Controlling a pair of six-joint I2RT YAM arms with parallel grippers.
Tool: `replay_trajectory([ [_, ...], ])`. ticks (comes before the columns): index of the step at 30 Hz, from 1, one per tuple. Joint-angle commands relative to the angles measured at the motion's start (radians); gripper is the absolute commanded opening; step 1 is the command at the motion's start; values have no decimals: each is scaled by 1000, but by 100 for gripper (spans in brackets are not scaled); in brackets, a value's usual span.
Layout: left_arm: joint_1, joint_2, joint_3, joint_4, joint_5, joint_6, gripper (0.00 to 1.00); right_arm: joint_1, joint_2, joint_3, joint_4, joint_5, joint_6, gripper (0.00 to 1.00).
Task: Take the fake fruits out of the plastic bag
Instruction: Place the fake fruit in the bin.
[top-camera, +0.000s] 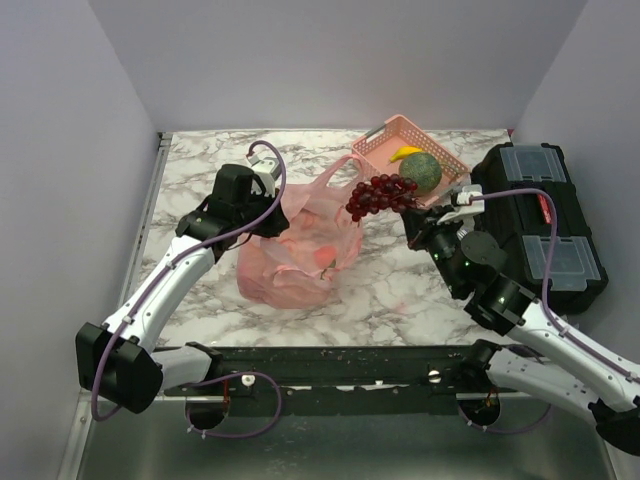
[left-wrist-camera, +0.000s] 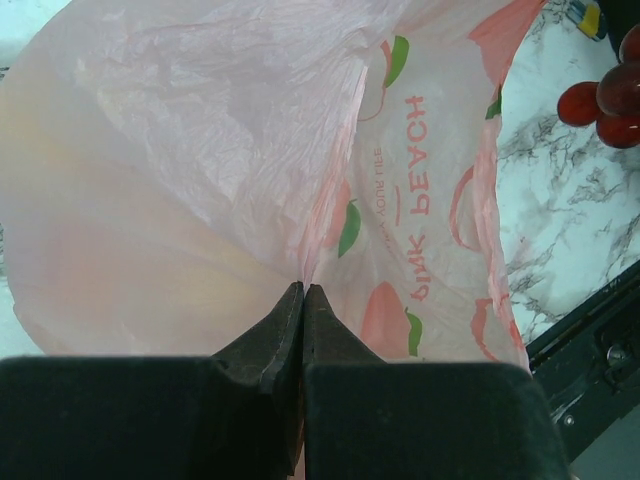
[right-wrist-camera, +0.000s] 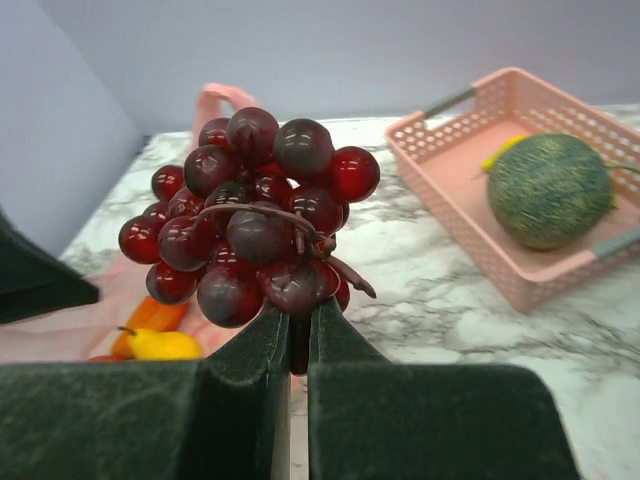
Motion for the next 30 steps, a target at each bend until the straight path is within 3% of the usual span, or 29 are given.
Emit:
replay_trajectory([
  [1,-4,14,37,-15,-5,-8,0,3,-30,-60,-7,213,-27,1],
  [10,-5,17,38,-20,-22,-3,0,3,-96,-146,33,385,2,1],
  [20,-4,19,39,-22,-25,-5,0,-6,79,-145,70,499,50,1],
  [30,-3,-1,35,-19,-32,-5,0,-230,410,80,172,196,85,1],
])
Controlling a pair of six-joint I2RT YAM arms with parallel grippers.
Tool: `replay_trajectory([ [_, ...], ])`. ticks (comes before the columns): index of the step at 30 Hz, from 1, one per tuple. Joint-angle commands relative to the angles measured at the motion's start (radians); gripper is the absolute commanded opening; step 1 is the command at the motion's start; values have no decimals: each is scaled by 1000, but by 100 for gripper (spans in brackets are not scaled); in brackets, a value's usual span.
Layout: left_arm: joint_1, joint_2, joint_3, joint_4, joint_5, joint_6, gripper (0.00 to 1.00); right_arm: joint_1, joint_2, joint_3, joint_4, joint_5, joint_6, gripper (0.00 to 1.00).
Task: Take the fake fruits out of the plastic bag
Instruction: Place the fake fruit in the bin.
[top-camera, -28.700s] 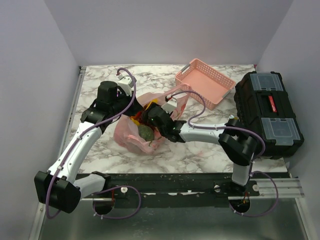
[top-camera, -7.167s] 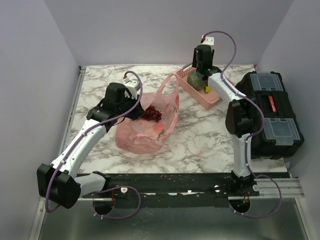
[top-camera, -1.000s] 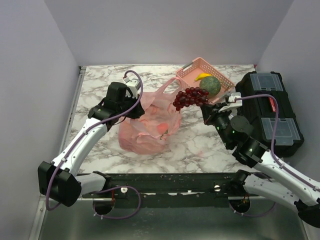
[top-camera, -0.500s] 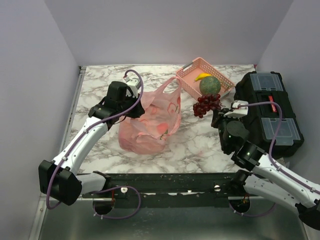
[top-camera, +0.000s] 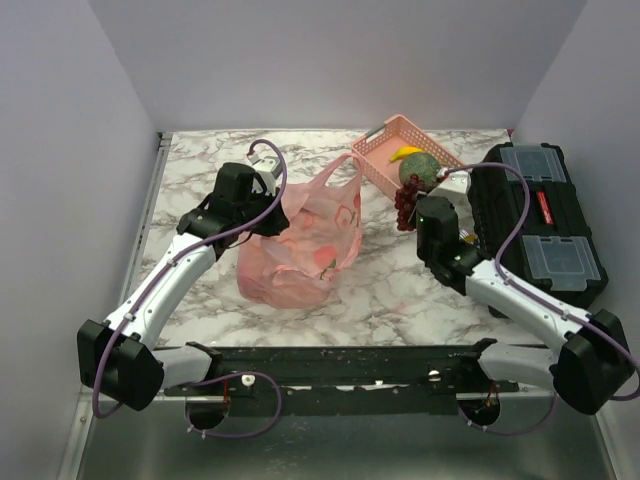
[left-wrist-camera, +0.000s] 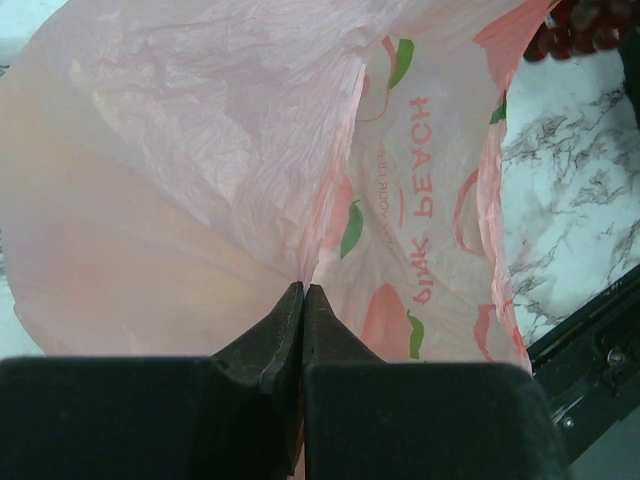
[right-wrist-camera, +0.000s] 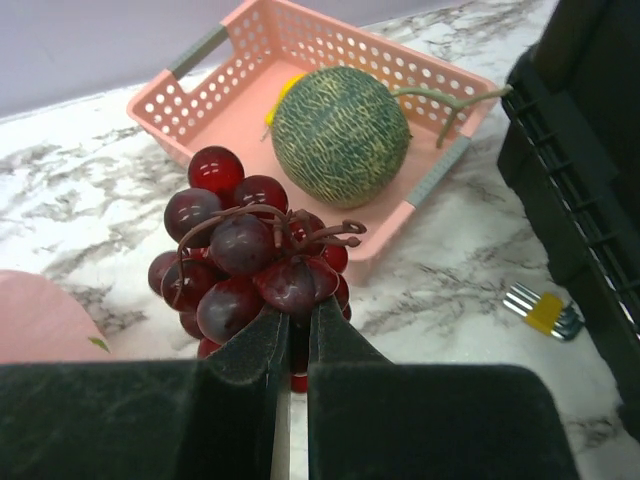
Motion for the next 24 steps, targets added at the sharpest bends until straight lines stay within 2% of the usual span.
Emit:
replay_trajectory([
  [1,-4,-17,21,-11,-29,0,0,-44,106,128,143,-118,16,1],
  [6,-4,-18,20,-13,-25,-2,0,-61,291,327,138,-105,-41,1],
  [15,-5,-26,18,-4,2,-11,0,-91,525,644,88,-39,-165,1],
  [24,-4,-31,12,3,6,-7,0,-186,765,854,3,-95,-148,1],
])
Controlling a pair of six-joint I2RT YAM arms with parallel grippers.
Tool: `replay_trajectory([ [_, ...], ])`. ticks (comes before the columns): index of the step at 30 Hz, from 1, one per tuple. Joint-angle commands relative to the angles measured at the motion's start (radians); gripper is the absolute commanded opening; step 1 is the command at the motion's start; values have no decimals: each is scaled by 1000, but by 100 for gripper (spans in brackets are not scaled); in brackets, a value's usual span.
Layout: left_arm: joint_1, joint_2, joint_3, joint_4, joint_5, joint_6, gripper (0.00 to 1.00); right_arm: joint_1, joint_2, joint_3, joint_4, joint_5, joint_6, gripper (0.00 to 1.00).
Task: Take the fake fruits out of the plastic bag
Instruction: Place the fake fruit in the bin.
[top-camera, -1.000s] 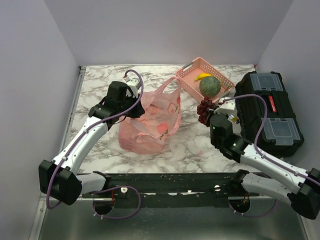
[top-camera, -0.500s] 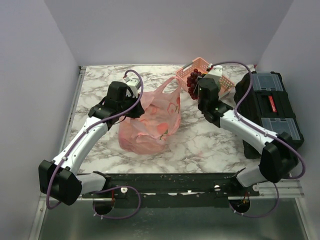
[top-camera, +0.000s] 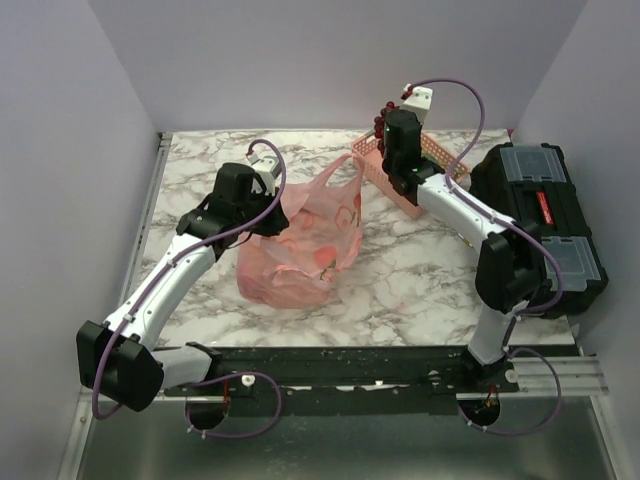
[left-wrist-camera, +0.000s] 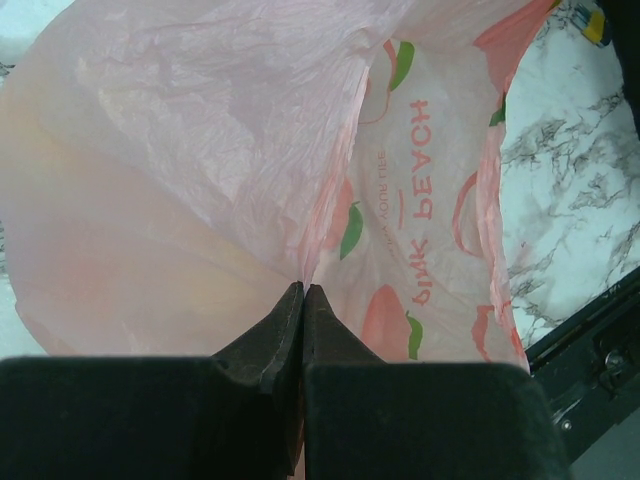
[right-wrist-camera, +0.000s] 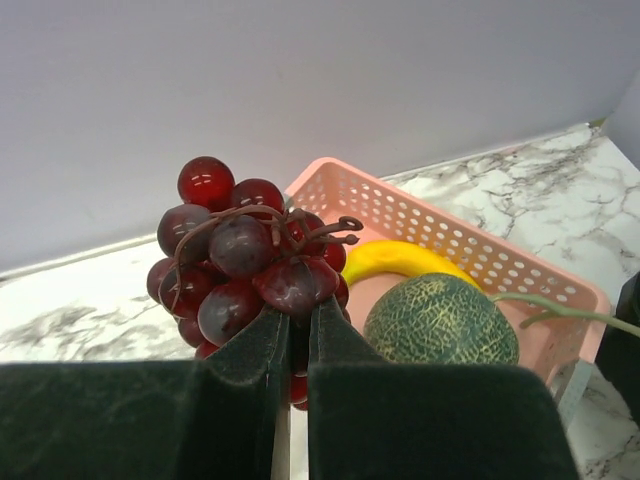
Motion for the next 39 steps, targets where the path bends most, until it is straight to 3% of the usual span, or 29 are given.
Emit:
replay_trajectory([
  [1,-5,-29,11,4,12,1,0,-47,127,107,-64,-20,-7,1],
  [8,-5,-22,11,1,-5,5,0,-64,350,306,-276,-63,4,2],
  [17,-5,-7,12,1,-3,4,0,-64,434,381,-421,-179,69,43],
  [21,-5,-9,14,-2,-15,10,0,-65,405,378,-464,-197,71,50],
  [31,-5,-48,1,12,-66,21,0,-65,154,153,-472,-187,91,65],
  [35,-5,-73,-9,28,-96,32,0,-64,20,-16,-434,-288,147,68],
  [39,-7,-118,-35,69,-119,39,0,-64,-79,-167,-384,-502,190,71],
])
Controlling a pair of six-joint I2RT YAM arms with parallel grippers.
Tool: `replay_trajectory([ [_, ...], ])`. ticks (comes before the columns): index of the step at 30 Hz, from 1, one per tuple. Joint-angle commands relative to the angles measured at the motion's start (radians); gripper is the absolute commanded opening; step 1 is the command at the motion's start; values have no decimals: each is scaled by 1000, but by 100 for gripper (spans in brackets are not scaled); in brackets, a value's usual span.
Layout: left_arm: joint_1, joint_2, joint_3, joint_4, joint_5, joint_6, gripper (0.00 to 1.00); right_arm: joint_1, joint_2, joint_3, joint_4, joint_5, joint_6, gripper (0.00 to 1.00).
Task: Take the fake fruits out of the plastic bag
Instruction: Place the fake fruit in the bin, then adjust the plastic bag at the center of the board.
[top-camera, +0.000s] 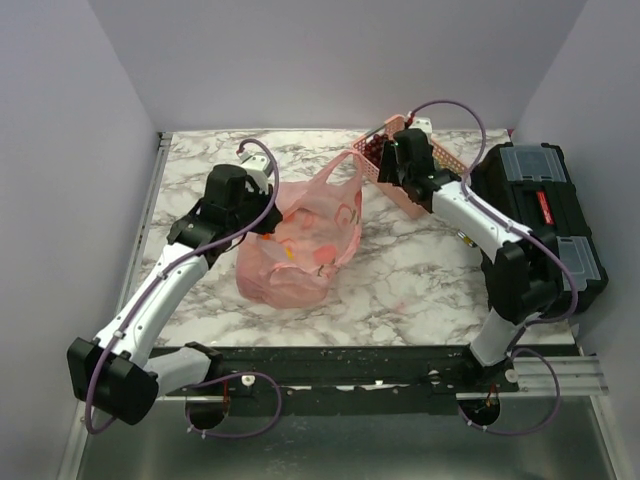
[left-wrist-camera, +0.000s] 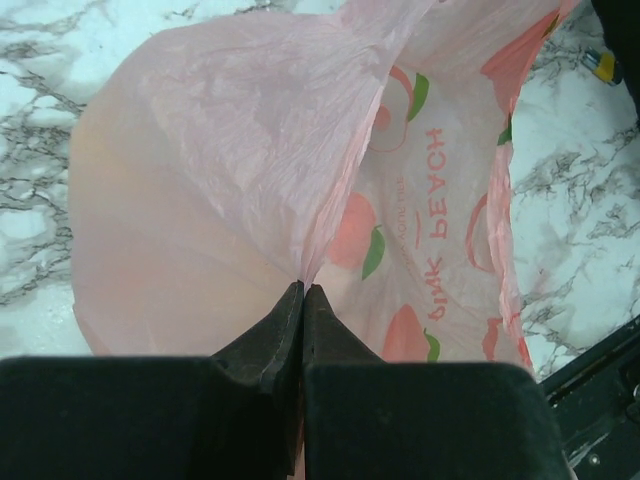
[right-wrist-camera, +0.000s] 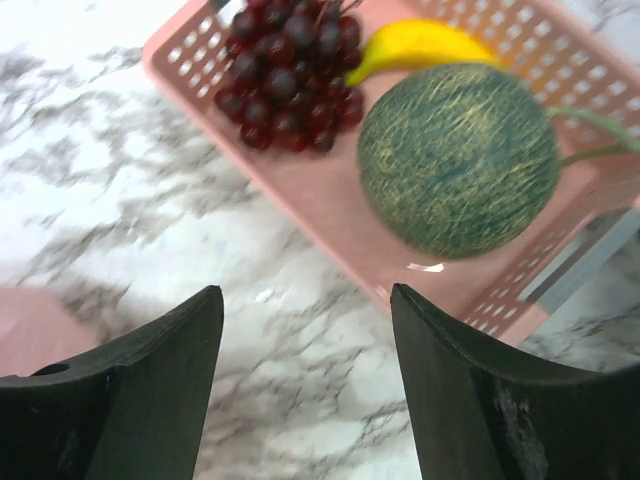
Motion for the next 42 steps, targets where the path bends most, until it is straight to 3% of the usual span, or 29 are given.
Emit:
replay_trajectory([
  [1,-8,-77,-41,75,-57,23,0,2,-79,-151,46,-286,69,70],
  [8,-8,-109,-69,125,-29,15,0,3,-265,-437,220,-596,142,74],
  [15,-6,-64,-59,111,-42,7,0,3,-405,-567,247,-692,172,75],
  [24,-6,78,127,-41,-81,-32,0,4,-534,-603,217,-789,188,76],
  [29,-14,154,268,-91,-81,-49,0,22,-563,-668,365,-929,312,77],
  [36,-88,249,437,-101,-97,100,0,79,-561,-670,399,-931,338,77],
  [42,-185,149,286,-22,-79,220,0,210,-588,-664,381,-870,279,77],
])
